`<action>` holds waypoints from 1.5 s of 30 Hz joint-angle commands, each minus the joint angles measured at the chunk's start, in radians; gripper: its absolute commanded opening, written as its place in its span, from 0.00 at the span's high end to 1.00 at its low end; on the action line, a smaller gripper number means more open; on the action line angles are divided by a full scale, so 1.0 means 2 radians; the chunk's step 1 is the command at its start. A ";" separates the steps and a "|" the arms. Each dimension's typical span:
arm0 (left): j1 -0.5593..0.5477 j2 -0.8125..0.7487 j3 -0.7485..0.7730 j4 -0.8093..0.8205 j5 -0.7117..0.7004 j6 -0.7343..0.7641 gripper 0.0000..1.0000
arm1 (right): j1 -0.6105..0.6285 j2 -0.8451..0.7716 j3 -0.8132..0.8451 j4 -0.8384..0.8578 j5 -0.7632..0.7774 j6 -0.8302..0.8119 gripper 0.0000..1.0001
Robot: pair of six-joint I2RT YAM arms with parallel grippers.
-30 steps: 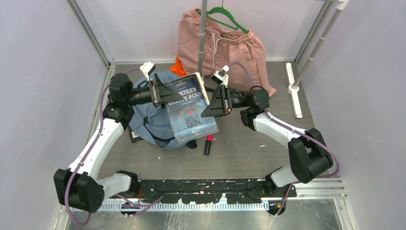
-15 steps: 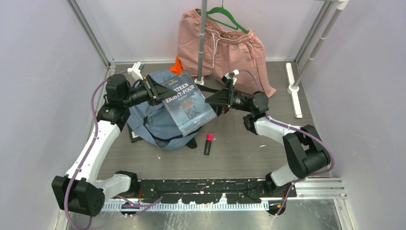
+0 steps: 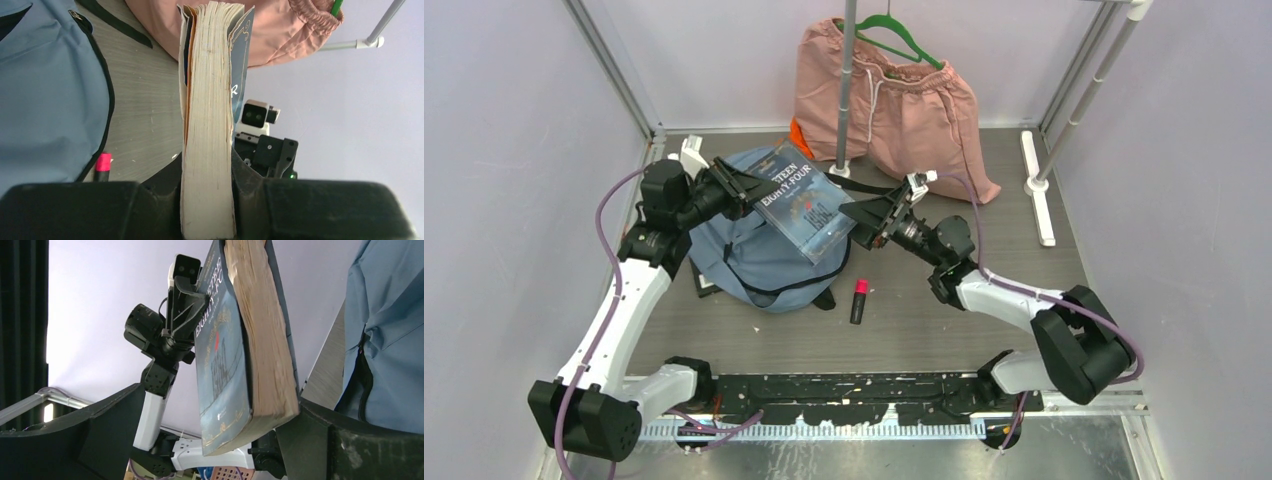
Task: Pack the student bag
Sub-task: Pick up the book from the center of the board, then place the book in the student bag.
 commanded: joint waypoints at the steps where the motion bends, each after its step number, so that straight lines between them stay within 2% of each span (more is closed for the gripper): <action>1: 0.004 -0.022 0.002 0.076 -0.037 -0.038 1.00 | 0.020 0.020 -0.012 0.077 0.062 -0.005 0.00; 5: 0.004 -0.025 -0.007 0.087 -0.041 -0.047 1.00 | 0.044 0.055 0.003 0.099 0.070 -0.003 0.02; 13: 0.004 -0.046 -0.036 0.094 -0.066 -0.051 1.00 | 0.058 0.131 0.048 0.187 0.085 0.045 0.31; 16: 0.004 -0.047 -0.041 0.090 -0.065 -0.048 1.00 | 0.057 0.147 0.064 0.195 0.085 0.064 0.42; 19: 0.004 -0.051 -0.048 0.091 -0.067 -0.044 1.00 | 0.058 0.149 0.066 0.194 0.089 0.068 0.60; 20: 0.004 -0.053 -0.049 0.087 -0.066 -0.040 1.00 | 0.058 0.149 0.064 0.192 0.090 0.069 0.70; 21: 0.004 -0.053 -0.047 0.081 -0.066 -0.036 1.00 | 0.056 0.145 0.062 0.187 0.089 0.068 0.92; 22: 0.004 -0.051 -0.043 0.072 -0.064 -0.028 0.98 | 0.055 0.142 0.058 0.177 0.087 0.067 0.98; 23: 0.004 -0.043 -0.014 -0.001 -0.079 -0.008 0.78 | 0.038 0.118 0.050 0.131 0.076 0.062 0.99; 25: 0.004 -0.036 0.012 -0.058 -0.084 0.030 0.57 | 0.013 0.079 0.031 0.079 0.072 0.045 0.99; 27: 0.004 -0.034 0.031 -0.090 -0.090 0.072 0.42 | -0.018 0.022 0.006 0.004 0.070 0.008 0.99; 28: 0.003 -0.033 0.038 -0.107 -0.093 0.099 0.37 | -0.032 -0.012 -0.008 -0.043 0.069 -0.013 0.99; 31: -0.001 -0.016 0.056 -0.159 -0.080 0.205 0.30 | -0.066 -0.132 -0.059 -0.164 0.087 -0.066 0.99; 33: -0.023 0.007 0.068 -0.204 -0.081 0.280 0.29 | -0.080 -0.214 -0.066 -0.285 0.095 -0.116 0.99; 35: -0.065 0.029 0.077 -0.243 -0.100 0.344 0.29 | -0.086 -0.298 -0.049 -0.445 0.131 -0.166 0.99; 37: -0.148 0.061 0.099 -0.285 -0.152 0.398 0.27 | -0.093 -0.347 -0.032 -0.547 0.165 -0.198 0.99; 40: -0.245 0.117 0.126 -0.322 -0.247 0.443 0.25 | -0.115 -0.387 -0.009 -0.618 0.174 -0.223 0.99; 45: -0.321 0.175 0.138 -0.311 -0.366 0.488 0.25 | -0.130 -0.405 0.036 -0.689 0.203 -0.255 0.99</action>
